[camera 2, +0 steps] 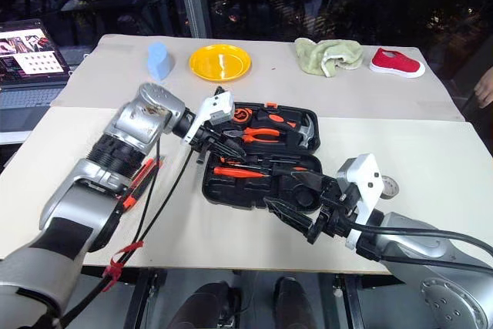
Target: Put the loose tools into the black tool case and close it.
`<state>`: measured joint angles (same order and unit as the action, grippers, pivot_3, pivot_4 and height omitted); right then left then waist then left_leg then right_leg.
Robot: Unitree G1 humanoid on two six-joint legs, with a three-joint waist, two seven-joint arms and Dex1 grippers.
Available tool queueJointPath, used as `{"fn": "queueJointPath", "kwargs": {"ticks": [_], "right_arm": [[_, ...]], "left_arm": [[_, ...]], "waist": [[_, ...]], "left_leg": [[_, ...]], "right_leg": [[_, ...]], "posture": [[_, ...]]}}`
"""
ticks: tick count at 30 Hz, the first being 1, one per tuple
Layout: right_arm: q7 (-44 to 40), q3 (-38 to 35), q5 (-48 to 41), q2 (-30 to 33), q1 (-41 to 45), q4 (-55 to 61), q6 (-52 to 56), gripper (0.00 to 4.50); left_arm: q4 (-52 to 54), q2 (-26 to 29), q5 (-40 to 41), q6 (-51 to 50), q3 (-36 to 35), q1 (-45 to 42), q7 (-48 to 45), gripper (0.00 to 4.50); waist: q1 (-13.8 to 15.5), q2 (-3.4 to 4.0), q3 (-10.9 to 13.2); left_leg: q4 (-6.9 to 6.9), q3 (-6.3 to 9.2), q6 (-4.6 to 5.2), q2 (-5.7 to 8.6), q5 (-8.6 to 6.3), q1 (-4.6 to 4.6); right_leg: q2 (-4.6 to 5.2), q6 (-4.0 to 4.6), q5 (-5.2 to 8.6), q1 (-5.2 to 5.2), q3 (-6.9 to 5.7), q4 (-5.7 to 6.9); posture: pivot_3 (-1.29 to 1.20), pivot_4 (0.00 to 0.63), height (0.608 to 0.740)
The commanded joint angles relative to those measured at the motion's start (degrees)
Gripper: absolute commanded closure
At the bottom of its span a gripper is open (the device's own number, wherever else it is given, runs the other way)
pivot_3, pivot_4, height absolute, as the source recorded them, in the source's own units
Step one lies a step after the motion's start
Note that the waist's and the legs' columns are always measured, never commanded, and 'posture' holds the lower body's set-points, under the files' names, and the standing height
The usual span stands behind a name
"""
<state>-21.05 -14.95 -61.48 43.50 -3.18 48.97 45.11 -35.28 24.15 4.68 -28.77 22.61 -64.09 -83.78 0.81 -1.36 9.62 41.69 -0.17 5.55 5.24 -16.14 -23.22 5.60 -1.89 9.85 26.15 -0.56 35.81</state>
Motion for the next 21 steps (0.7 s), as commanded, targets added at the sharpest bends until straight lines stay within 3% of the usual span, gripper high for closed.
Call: {"fn": "queueJointPath", "kwargs": {"ticks": [1, 11, 21], "right_arm": [[0.36, -2.59, -1.18, 0.82, -0.75, 1.8, -1.24, 0.0], [0.88, -3.41, -1.91, 1.23, -1.68, 1.89, -1.32, 0.0], [1.09, -3.33, -2.16, 1.49, -1.82, 1.89, -1.22, 0.0]], "left_arm": [[-1.85, -0.68, 0.78, 1.95, -2.96, 0.5, 1.81, 4.49], [-5.06, -1.24, -1.16, 6.75, -3.38, 3.84, 4.83, 4.49], [-1.12, -1.36, -1.98, 6.6, -2.47, 7.05, 4.76, 4.49]], "waist": [[-0.01, 0.0, 0.0], [0.09, 0.0, 0.0], [0.13, 0.0, 0.0]], "left_leg": [[0.0, 0.0, 0.0, 0.0, 0.0, 0.0], [0.0, 0.0, 0.02, 0.0, -0.02, 0.0], [0.0, 0.0, 0.04, 0.01, -0.04, -0.01]], "right_leg": [[0.01, 0.0, 0.0, 0.0, 0.0, -0.01], [0.06, 0.0, 0.0, -0.01, 0.0, -0.02], [0.36, 0.0, 0.0, -0.01, -0.02, -0.03]], "posture": [[0.0, 0.15, 0.74], [0.0, 0.15, 0.74], [0.0, 0.15, 0.74]]}}
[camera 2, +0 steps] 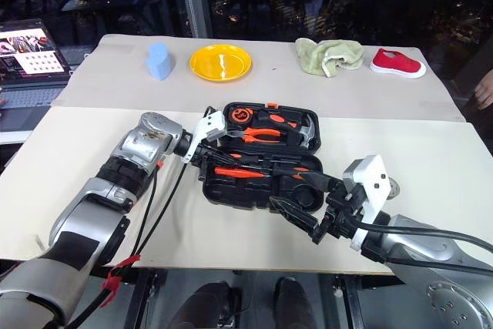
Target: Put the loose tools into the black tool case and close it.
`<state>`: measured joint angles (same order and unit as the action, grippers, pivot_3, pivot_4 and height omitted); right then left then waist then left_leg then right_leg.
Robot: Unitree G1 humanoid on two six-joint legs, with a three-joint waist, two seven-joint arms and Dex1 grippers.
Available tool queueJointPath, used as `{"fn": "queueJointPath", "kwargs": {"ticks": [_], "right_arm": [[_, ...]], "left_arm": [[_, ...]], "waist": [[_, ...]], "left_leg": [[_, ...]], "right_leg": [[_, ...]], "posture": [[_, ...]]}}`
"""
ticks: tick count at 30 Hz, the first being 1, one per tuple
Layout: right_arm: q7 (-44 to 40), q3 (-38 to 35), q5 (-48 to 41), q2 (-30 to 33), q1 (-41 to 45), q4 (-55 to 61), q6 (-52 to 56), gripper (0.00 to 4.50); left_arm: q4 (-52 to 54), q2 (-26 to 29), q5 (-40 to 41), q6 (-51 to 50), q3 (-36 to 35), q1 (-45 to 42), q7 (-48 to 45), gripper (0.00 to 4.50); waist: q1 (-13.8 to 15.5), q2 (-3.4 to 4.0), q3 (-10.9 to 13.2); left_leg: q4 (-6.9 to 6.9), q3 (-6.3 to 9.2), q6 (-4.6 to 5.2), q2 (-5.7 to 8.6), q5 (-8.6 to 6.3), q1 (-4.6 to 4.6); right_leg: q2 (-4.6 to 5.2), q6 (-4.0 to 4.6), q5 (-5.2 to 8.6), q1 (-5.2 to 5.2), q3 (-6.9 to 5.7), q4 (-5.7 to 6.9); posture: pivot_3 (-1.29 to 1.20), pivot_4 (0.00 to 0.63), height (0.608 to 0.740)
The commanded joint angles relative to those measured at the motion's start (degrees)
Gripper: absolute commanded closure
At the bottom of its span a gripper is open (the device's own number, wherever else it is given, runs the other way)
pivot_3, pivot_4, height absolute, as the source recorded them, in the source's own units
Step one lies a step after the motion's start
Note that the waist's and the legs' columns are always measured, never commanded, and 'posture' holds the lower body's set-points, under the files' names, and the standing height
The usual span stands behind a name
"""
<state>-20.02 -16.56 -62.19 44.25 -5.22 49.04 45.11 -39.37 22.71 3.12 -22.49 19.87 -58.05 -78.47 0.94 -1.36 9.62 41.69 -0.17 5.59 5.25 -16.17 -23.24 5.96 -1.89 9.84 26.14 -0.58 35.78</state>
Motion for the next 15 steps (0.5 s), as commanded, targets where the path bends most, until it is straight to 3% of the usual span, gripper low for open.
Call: {"fn": "queueJointPath", "kwargs": {"ticks": [1, 15], "right_arm": [[0.1, -1.64, -1.43, 0.7, 0.24, 1.82, -1.24, 0.0], [-0.26, -0.29, -0.62, 0.26, 1.22, 0.8, -1.33, 0.0]], "left_arm": [[3.65, 0.25, -0.48, 0.2, 0.35, 1.42, -0.63, 4.49], [10.85, 3.31, -1.52, -0.39, 0.91, 6.67, 0.13, 4.49]], "waist": [[-0.02, 0.0, 0.0], [-0.08, 0.02, -0.09]], "left_leg": [[0.0, 0.0, 0.0, 0.0, 0.0, 0.0], [-0.01, 0.0, 0.01, 0.01, -0.01, 0.1]], "right_leg": [[0.0, 0.0, 0.0, -0.01, -0.01, 0.0], [0.02, 0.0, 0.0, -0.07, -0.02, -0.01]], "posture": [[0.0, 0.15, 0.74], [0.0, 0.15, 0.74]]}}
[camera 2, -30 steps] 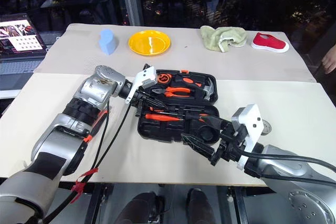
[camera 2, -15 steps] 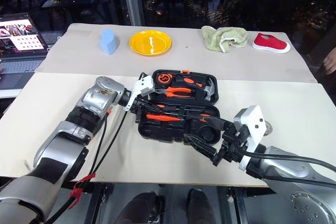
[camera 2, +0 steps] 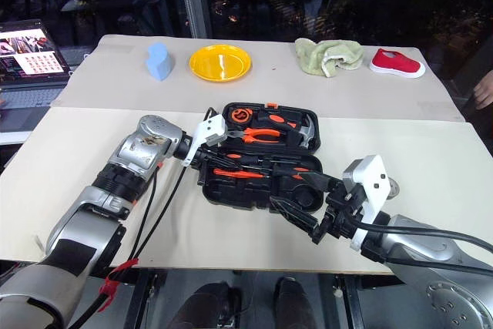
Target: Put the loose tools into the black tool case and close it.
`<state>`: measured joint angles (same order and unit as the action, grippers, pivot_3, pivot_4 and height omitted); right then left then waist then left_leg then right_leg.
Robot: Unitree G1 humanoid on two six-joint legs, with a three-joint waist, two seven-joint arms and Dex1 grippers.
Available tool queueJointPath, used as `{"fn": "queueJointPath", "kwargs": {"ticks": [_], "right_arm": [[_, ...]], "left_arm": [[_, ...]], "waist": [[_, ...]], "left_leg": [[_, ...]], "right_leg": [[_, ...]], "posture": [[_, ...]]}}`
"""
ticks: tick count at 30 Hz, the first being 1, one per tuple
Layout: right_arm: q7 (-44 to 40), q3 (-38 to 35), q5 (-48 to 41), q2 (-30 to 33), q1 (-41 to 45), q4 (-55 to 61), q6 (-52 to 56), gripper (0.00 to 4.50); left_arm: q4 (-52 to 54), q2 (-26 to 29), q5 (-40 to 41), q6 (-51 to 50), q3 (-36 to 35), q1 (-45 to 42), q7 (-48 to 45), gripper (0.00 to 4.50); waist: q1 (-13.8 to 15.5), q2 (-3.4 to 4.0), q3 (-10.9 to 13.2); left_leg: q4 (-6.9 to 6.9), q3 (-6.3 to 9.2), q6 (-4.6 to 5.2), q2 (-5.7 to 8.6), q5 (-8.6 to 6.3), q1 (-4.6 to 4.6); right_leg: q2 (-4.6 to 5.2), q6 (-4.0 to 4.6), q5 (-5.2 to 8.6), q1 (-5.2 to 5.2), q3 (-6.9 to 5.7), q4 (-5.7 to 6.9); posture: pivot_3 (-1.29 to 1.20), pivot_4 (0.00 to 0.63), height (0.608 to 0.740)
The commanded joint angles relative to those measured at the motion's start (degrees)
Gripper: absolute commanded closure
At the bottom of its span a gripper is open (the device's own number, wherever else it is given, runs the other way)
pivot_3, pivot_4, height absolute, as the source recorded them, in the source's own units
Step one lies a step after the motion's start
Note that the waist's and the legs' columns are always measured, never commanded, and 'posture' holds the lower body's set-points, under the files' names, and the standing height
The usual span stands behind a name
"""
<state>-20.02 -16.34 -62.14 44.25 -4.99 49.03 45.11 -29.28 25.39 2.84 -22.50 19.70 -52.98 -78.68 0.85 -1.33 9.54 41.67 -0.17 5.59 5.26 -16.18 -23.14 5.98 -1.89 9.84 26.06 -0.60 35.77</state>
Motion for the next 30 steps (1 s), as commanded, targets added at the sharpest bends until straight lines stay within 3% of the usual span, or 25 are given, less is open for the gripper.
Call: {"fn": "queueJointPath", "kwargs": {"ticks": [1, 9, 17, 30], "right_arm": [[-0.28, -0.46, -0.74, 0.23, 1.11, 0.76, -1.34, 0.0], [-0.55, -0.07, -0.23, 0.02, 1.68, 0.16, -1.37, 0.0], [-0.73, -0.03, 0.26, -0.08, 1.42, -0.02, -1.48, 0.0], [-0.5, -0.42, 0.68, -0.15, 1.08, 0.13, -1.55, 0.0]], "left_arm": [[0.7, 0.78, -1.41, -0.19, 1.02, 1.71, 0.71, 4.49], [1.01, 2.05, -1.83, -0.02, 1.27, 2.3, 0.94, 4.49], [-1.3, -0.14, 6.68, -12.58, -5.44, -5.2, -0.93, 4.49], [-8.01, -2.22, 1.35, -3.66, -1.09, -4.55, 0.09, 4.49]], "waist": [[0.01, 0.0, -0.02], [-0.03, 0.0, -0.06], [0.19, -0.03, -0.04], [0.16, -0.01, -0.05]], "left_leg": [[0.0, 0.0, 0.0, 0.0, 0.0, 0.01], [-0.02, 0.0, 0.03, 0.0, -0.02, 0.18], [-0.02, 0.01, 0.12, 0.0, -0.06, 0.13], [-0.01, 0.0, -0.02, 0.0, 0.01, -0.09]], "right_leg": [[0.0, 0.0, 0.0, -0.01, 0.0, 0.0], [0.0, 0.0, 0.0, -0.16, 0.0, 0.0], [-0.17, 0.0, 0.0, -0.11, -0.07, 0.01], [0.01, 0.0, 0.0, 0.07, 0.03, -0.02]], "posture": [[0.0, 0.15, 0.74], [0.0, 0.15, 0.74], [0.0, 0.15, 0.74], [0.0, 0.15, 0.74]]}}
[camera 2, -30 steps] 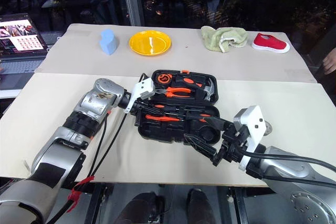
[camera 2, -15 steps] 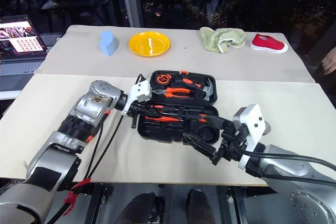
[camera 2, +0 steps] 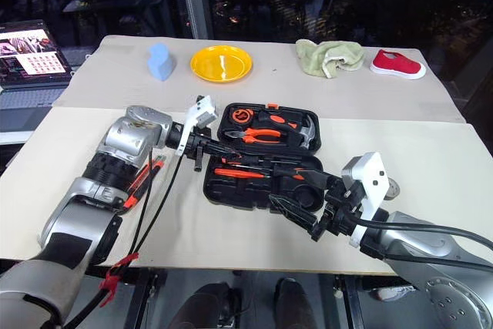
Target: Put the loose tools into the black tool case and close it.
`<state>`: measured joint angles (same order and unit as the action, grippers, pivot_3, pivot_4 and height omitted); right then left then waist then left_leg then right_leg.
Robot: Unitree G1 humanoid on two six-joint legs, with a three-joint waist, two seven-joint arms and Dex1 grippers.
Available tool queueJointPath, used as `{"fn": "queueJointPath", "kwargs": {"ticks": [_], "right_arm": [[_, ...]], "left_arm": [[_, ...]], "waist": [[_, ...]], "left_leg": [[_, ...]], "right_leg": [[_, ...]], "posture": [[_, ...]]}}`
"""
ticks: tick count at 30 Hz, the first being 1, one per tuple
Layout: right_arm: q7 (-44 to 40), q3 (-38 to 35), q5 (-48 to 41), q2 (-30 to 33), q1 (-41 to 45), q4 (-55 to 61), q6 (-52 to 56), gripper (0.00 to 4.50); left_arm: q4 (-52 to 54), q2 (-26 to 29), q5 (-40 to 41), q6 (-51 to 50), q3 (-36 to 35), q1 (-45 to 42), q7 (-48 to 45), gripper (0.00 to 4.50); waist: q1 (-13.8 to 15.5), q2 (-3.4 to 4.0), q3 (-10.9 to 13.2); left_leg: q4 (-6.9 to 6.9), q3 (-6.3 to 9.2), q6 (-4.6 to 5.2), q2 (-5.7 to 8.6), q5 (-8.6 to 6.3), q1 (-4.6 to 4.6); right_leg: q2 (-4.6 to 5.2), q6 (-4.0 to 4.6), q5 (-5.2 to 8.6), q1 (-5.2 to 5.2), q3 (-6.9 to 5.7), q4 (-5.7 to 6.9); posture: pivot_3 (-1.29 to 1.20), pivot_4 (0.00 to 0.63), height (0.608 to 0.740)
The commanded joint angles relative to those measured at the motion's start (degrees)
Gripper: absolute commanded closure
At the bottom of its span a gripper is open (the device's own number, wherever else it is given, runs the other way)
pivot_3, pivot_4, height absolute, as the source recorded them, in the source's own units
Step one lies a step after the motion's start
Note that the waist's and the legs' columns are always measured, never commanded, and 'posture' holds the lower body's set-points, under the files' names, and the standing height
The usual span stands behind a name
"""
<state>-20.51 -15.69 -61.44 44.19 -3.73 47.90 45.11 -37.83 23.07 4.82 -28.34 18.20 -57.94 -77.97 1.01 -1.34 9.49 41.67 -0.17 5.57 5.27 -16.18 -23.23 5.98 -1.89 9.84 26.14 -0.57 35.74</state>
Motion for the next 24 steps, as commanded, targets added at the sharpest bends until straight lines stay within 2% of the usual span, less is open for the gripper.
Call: {"fn": "queueJointPath", "kwargs": {"ticks": [1, 13, 19, 24], "right_arm": [[0.06, -1.08, -0.02, -0.13, -0.29, 1.37, -1.57, 0.0], [0.16, -0.54, 0.45, -0.52, -0.11, 1.05, -1.66, 0.0], [-0.19, -0.21, 0.63, -0.62, 0.35, 0.6, -1.66, 0.0], [-0.32, -0.06, 0.67, -0.77, 0.68, 0.4, -1.67, 0.0]], "left_arm": [[1.18, 0.22, -0.82, 2.31, 0.85, 1.06, -1.08, 4.49], [6.23, 3.22, -3.85, 8.26, 3.76, 7.55, -1.1, 4.49], [5.78, 4.01, -5.13, 11.22, 3.63, 8.24, 0.64, 4.49], [5.63, 4.04, -3.09, 9.58, 1.2, 6.97, 0.45, 4.49]], "waist": [[0.01, 0.0, 0.0], [-0.14, 0.07, -0.05], [-0.15, 0.06, -0.08], [-0.17, 0.07, -0.09]], "left_leg": [[0.0, 0.0, 0.02, 0.0, -0.01, 0.0], [-0.03, 0.0, 0.05, 0.0, -0.04, 0.09], [-0.03, 0.01, 0.31, 0.0, -0.2, 0.34], [-0.03, 0.01, 0.34, 0.0, -0.21, 0.42]], "right_leg": [[0.01, 0.0, 0.0, 0.0, -0.02, 0.0], [0.09, 0.0, 0.0, -0.07, -0.01, -0.02], [0.1, 0.0, 0.0, -0.27, -0.04, -0.06], [0.09, 0.0, 0.0, -0.37, -0.06, -0.05]], "posture": [[0.0, 0.15, 0.74], [0.0, 0.15, 0.74], [0.0, 0.15, 0.74], [0.0, 0.15, 0.74]]}}
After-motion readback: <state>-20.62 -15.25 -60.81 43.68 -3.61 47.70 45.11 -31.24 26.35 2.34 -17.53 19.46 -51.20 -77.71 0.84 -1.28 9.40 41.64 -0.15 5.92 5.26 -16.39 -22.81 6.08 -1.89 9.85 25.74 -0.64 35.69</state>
